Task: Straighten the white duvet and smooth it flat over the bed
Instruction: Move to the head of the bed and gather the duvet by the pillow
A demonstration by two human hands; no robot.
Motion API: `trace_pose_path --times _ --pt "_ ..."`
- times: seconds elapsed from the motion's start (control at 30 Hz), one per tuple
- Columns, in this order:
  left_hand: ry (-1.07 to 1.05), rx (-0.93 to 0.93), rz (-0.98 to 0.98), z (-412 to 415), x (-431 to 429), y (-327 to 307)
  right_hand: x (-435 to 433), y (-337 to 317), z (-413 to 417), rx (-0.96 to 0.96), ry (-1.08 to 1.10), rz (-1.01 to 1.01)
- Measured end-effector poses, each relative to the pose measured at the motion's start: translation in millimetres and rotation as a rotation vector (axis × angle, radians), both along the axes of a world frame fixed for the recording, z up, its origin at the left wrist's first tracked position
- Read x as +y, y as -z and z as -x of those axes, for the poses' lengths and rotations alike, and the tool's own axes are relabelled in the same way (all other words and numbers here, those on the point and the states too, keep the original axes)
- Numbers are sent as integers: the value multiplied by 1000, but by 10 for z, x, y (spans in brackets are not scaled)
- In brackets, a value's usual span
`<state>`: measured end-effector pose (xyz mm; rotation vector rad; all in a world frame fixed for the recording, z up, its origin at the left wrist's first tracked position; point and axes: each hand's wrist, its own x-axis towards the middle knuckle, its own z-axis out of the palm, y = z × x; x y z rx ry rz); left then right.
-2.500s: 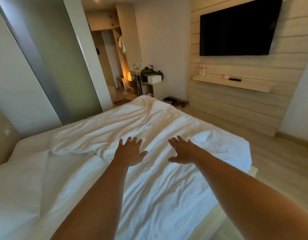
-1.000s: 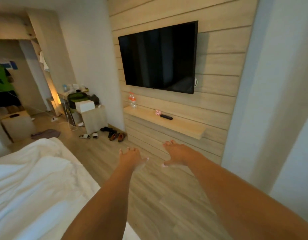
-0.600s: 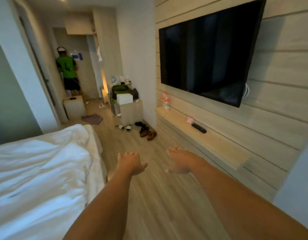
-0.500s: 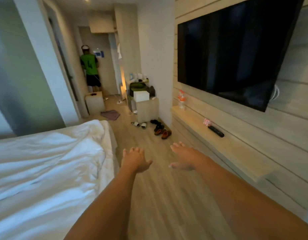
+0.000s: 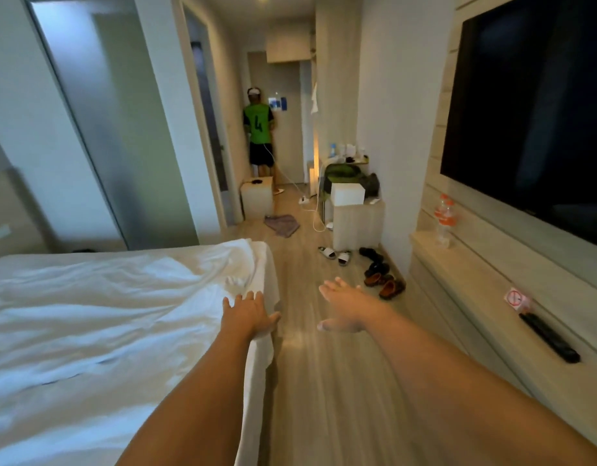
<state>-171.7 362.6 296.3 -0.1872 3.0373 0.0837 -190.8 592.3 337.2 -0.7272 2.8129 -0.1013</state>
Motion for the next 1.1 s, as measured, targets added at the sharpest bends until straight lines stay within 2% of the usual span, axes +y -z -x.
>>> trace_pose_path --times 0.13,0.4,0.57,0.7,0.97,1.1 --pt "-17 29 23 864 -23 -222 -98 -237 941 60 -54 34" --pt "-105 34 84 2526 -87 -131 -166 -168 2852 101 -165 47" --pt "-217 -28 80 3482 -88 -79 -273 -133 4115 57 -280 38" --pt "-265 9 101 4306 -140 -231 -494 -282 5147 77 -345 55" --pt "-467 -33 102 5628 -887 -22 -1373 -2 6796 98 -506 41" --pt "-477 -55 36 6528 -1275 59 -1732 5 7613 66 -524 -11"
